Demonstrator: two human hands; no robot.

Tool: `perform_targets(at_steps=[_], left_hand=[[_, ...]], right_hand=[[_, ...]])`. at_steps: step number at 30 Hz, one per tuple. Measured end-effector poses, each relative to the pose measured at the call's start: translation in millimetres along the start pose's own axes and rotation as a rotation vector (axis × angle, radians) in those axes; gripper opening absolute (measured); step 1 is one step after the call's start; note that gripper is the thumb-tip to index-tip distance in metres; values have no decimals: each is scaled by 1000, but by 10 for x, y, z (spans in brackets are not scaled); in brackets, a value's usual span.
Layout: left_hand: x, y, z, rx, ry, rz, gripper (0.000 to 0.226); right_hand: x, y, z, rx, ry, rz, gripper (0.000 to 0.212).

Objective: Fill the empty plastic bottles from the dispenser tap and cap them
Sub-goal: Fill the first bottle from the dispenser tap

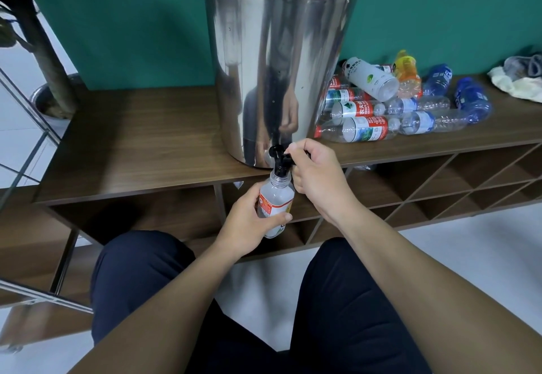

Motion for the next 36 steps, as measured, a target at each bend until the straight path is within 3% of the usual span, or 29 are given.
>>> perform_targets(at_steps=[36], left_hand=[[16,-12,-63,2,36,-16,75]], right_hand=[[-2,-48,66,-31,-5,15,30]])
Point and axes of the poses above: each hand's wrist, its own y-axis towards the middle knuckle, its own x-axis out of the back of the hand, z = x × y, the point moved 2 cm from there along y, towards the middle knuckle, and after that the axes turned 14 degrees about -z, right-handed, at the moved point
